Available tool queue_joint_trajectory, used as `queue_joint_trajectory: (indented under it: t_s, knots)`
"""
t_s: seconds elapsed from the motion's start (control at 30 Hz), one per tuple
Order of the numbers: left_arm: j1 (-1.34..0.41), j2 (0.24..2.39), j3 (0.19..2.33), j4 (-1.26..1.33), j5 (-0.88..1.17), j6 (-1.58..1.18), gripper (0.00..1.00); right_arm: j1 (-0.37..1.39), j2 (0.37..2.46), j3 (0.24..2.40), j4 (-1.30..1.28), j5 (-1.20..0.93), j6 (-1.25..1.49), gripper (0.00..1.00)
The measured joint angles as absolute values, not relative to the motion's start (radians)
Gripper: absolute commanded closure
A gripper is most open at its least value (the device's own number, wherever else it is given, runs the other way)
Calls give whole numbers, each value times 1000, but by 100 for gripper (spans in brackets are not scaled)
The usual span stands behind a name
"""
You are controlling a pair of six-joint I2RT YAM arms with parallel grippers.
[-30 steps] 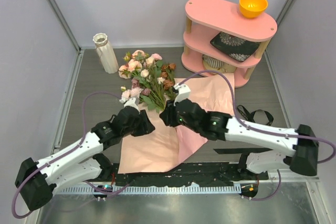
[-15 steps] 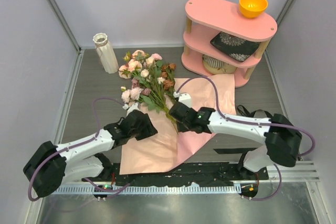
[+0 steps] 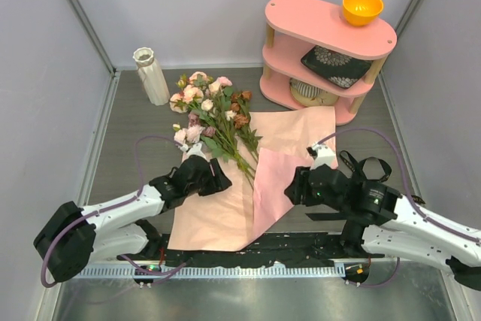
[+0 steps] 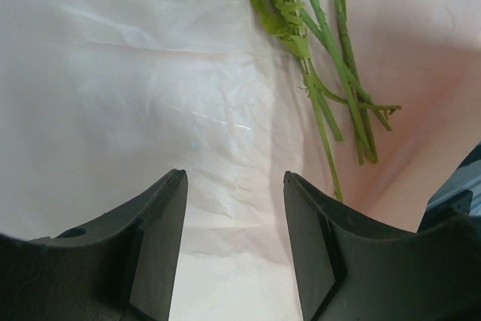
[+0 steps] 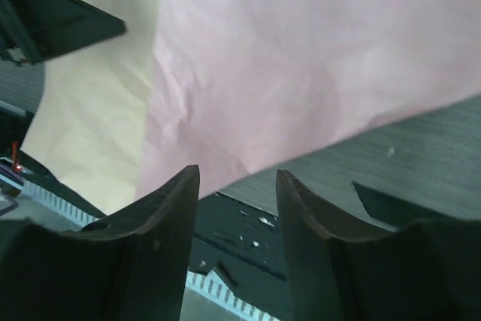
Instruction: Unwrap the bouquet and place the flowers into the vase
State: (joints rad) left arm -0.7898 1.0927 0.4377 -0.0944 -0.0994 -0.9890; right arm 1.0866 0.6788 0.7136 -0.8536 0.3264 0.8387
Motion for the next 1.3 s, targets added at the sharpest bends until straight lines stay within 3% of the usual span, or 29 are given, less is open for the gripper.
queue_joint_trajectory:
  t_s: [0.1, 0.37, 0.5, 0.7, 0.83, 1.0, 1.1, 1.23, 1.3]
  knots:
    - [-790, 1087, 438, -73, -74, -975, 43, 1087, 787, 788, -750, 307, 773, 47]
    - [-790, 823, 428, -134, -126, -971, 40, 1079, 1646, 1453, -653, 375, 696, 50]
    - [-790, 641, 361, -176, -148, -1001, 36, 1052, 1796, 1493, -663, 399, 690, 51]
    - [-790, 490, 298, -245, -177, -1019, 31, 996, 1697, 1179, -670, 432, 716, 51]
    - [-790, 530, 307, -244, -190, -1006, 27, 1000, 1390, 865, -763, 402, 746, 51]
    - [-790, 664, 351, -214, -191, -974, 26, 1002, 962, 703, -900, 341, 842, 50]
    - [-790, 715, 360, -191, -192, -959, 26, 1002, 804, 645, -899, 273, 907, 43]
    - [-790, 720, 376, -199, -190, -956, 25, 1002, 788, 625, -840, 224, 917, 28]
    - [-790, 694, 387, -207, -190, -956, 24, 1002, 866, 654, -815, 235, 875, 27]
